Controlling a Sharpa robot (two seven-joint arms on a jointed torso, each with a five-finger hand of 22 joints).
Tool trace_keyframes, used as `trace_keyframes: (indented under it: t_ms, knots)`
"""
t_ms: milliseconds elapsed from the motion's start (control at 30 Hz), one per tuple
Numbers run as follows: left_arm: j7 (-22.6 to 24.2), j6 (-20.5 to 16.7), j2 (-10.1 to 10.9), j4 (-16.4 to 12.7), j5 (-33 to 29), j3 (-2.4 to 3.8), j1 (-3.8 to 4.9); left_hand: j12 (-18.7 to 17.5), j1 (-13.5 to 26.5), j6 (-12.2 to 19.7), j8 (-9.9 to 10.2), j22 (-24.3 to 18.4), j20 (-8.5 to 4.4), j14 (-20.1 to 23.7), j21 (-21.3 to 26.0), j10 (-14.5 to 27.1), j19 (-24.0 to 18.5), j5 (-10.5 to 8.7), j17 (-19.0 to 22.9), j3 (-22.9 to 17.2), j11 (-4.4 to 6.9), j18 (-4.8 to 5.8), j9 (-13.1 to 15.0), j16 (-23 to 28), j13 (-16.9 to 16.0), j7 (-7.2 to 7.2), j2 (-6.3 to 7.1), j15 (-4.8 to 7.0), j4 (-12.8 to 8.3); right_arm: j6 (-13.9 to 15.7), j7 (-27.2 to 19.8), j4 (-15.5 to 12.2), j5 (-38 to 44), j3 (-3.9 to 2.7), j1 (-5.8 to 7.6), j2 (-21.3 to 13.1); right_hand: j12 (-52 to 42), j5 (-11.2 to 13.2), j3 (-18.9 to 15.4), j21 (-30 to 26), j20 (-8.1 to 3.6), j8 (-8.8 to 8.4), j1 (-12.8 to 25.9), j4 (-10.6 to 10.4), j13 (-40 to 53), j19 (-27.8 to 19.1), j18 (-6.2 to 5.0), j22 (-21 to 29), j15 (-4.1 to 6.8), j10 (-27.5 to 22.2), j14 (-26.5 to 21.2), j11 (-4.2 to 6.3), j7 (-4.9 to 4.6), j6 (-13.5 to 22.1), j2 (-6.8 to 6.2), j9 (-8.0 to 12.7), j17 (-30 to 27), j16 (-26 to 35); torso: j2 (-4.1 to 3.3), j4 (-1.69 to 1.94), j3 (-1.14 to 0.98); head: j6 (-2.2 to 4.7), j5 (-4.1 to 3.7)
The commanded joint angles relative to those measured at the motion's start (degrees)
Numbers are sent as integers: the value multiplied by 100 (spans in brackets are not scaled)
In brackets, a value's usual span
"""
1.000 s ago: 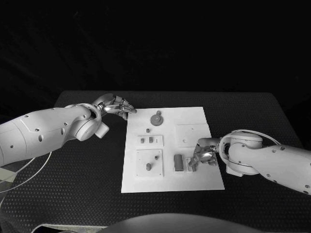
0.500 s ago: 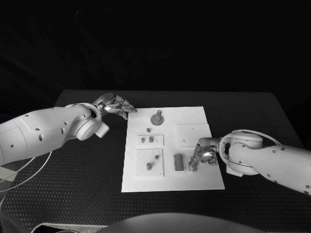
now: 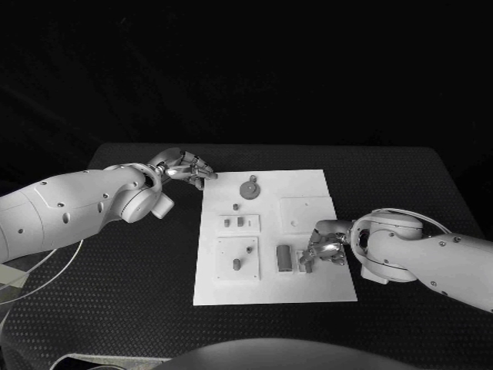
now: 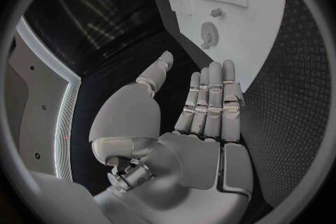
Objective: Assemble the parts on the task board
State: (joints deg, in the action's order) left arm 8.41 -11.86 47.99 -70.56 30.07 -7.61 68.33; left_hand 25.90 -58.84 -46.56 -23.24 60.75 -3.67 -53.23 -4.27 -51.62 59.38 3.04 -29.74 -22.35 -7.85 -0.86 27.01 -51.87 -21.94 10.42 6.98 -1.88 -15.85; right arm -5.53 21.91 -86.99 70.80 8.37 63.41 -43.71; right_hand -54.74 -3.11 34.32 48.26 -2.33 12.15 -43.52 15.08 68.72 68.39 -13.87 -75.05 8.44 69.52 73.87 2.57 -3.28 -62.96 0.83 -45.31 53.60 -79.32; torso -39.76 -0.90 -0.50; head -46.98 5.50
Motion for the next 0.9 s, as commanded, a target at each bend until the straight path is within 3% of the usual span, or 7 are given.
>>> trace_keyframes:
  t_ms: [33,167,500,900]
  knots:
    - [38,59,-6,-10,-15,3,4,20,65,33,3,8,-6,-40,13,46,18,-18,-9,-17,3,-6,-5,19,9,-10,-4,-5,8,34,-74,-71,-25,-31,-2,-32,-11,21,37,-20,-38,31,23,3,7,24,-113,-32,36,-5,5,22,-28,-7,13,-7,-10,-7,-4,1,0,1,0]
    - [34,64,-7,-11,-14,3,4,21,66,33,3,9,-6,-40,13,46,18,-17,-10,-18,3,-6,-6,20,9,-10,-4,-5,7,37,-77,-117,-15,-73,-1,-67,-11,21,45,-20,-40,30,18,17,7,24,-113,-33,37,-5,5,23,-28,-7,16,-7,-10,-7,0,-1,4,-4,2]
    - [33,69,-9,-10,-14,3,4,22,67,33,2,9,-6,-41,13,47,18,-18,-13,-20,3,-7,-6,21,9,-9,-3,-5,6,21,-77,-99,-43,-77,-1,-48,-10,22,51,-20,-40,29,20,30,7,25,-113,-35,37,-5,5,22,-28,-8,17,-8,-10,-6,1,3,7,-9,2]
    - [30,72,-13,-14,-14,3,4,23,70,34,1,10,-5,-41,13,47,18,-17,-15,-22,3,-7,-7,22,10,-9,-3,-5,6,-18,-74,151,-118,-75,-3,139,-9,22,49,-21,-38,27,41,29,7,25,-113,-35,36,-5,5,21,-29,-7,13,-8,-11,-5,0,4,7,-12,-5]
